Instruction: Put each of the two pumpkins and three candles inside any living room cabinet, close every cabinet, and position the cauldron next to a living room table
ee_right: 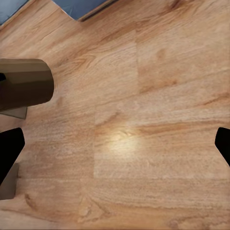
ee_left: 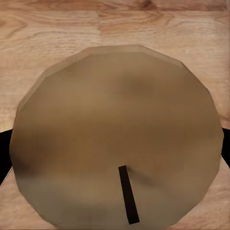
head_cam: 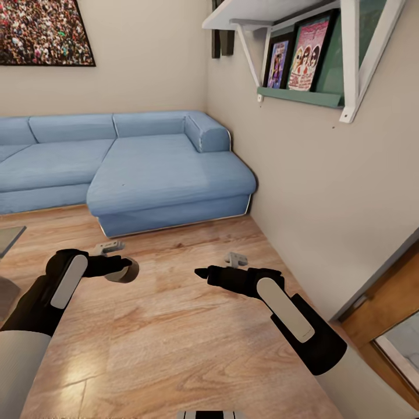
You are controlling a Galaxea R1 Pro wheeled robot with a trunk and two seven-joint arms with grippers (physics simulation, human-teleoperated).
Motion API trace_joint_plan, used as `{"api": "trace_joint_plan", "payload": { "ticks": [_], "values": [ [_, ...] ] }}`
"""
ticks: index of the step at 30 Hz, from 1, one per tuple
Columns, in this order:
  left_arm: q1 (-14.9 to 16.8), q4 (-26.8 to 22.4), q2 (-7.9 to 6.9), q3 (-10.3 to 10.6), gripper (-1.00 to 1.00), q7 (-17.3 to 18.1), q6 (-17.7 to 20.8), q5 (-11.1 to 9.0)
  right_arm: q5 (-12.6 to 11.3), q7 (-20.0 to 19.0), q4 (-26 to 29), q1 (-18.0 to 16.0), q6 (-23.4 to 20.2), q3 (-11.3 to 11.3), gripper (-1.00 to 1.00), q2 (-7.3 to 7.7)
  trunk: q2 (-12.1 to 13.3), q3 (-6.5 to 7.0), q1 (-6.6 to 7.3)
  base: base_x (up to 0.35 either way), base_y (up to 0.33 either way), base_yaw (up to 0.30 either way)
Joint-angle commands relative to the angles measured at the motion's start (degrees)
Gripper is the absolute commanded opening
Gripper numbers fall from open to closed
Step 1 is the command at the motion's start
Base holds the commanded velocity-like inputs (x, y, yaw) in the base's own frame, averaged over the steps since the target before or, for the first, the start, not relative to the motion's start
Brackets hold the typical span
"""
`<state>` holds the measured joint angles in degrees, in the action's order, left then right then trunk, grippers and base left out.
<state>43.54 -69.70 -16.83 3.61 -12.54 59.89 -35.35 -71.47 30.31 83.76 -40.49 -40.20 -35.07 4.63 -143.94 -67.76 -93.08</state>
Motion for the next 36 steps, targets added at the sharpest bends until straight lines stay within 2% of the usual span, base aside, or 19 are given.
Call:
{"api": "trace_joint_plan", "payload": {
  "ticks": [1,13,23,36],
  "values": [
    [0.0,-0.1,-0.08,0.1,-1.0,-0.6,0.1,-0.7,-0.6,0.7,0.1,0.0,0.1,-0.1,1.0,0.04,0.0,-0.03,0.01,0.0,0.0,0.132],
    [0.0,-0.8,-0.14,0.2,-1.0,-0.6,0.1,-0.6,-0.5,1.0,0.1,0.0,0.1,-0.1,1.0,-0.1,0.0,0.01,0.01,-0.113,-0.102,0.032],
    [0.1,-0.8,0.07,0.2,-1.0,-0.6,0.1,-0.6,-0.4,1.0,0.1,0.0,0.1,-0.1,1.0,-0.13,0.0,0.01,0.01,-0.123,-0.153,0.237],
    [0.0,-2.2,0.13,0.3,-1.0,-0.7,0.1,-0.4,-0.5,1.0,0.1,-0.1,0.1,-0.1,1.0,-0.03,0.2,2.89,0.35,-0.006,-0.008,0.288]
  ]
}}
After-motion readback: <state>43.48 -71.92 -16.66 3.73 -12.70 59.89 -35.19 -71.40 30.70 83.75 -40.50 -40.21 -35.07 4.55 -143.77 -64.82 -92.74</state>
